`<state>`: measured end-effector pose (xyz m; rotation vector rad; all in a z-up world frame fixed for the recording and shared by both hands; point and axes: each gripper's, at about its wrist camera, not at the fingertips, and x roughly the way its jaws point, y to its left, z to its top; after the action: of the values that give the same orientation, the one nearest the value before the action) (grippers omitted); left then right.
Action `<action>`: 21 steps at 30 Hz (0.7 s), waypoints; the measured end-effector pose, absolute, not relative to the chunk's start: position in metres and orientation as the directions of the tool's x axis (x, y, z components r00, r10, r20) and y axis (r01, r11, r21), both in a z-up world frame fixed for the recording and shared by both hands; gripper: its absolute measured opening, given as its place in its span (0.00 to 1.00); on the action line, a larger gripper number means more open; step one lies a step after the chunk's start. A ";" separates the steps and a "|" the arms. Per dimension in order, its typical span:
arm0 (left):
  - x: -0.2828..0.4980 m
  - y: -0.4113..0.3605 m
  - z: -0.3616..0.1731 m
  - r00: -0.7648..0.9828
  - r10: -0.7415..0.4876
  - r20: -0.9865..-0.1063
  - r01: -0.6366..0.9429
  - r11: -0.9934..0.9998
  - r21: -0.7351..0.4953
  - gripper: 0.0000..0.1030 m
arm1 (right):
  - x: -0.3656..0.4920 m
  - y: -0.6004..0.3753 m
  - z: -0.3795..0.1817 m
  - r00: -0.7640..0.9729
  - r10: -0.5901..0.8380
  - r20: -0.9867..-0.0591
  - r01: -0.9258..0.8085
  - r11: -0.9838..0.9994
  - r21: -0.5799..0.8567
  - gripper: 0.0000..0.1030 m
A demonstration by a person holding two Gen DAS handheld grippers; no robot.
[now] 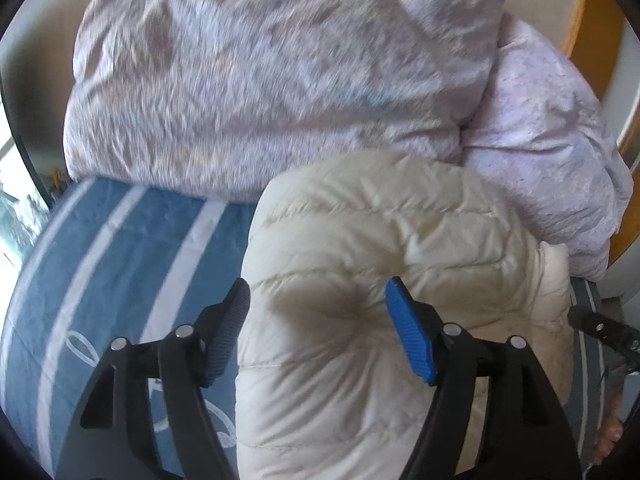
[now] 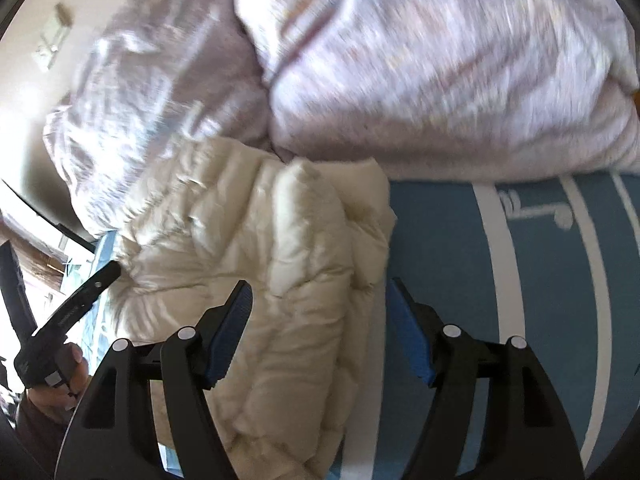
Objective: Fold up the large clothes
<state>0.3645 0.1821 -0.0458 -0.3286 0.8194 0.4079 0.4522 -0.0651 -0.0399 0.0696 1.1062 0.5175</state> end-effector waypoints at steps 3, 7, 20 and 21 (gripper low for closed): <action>0.363 0.169 -0.043 0.627 0.242 -0.740 -0.445 0.891 -0.085 0.72 | 0.434 -0.049 -0.028 0.350 0.476 -0.807 -0.427 0.848 0.315 0.69; 0.364 0.155 -0.053 0.622 0.244 -0.744 -0.413 0.909 -0.047 0.72 | 0.428 -0.036 -0.025 0.338 0.490 -0.803 -0.485 0.822 0.298 0.68; 0.366 0.158 -0.083 0.609 0.268 -0.747 -0.403 0.915 0.000 0.75 | 0.427 -0.020 -0.076 0.358 0.398 -0.844 -0.487 0.851 0.195 0.68; 0.367 0.158 -0.085 0.609 0.271 -0.745 -0.402 0.916 0.004 0.76 | 0.428 -0.021 -0.079 0.367 0.394 -0.843 -0.481 0.856 0.190 0.68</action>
<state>0.3670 0.1580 -0.0849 -0.1700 0.8295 0.3903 0.4278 -0.0208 -0.0788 -0.0935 1.0553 0.5629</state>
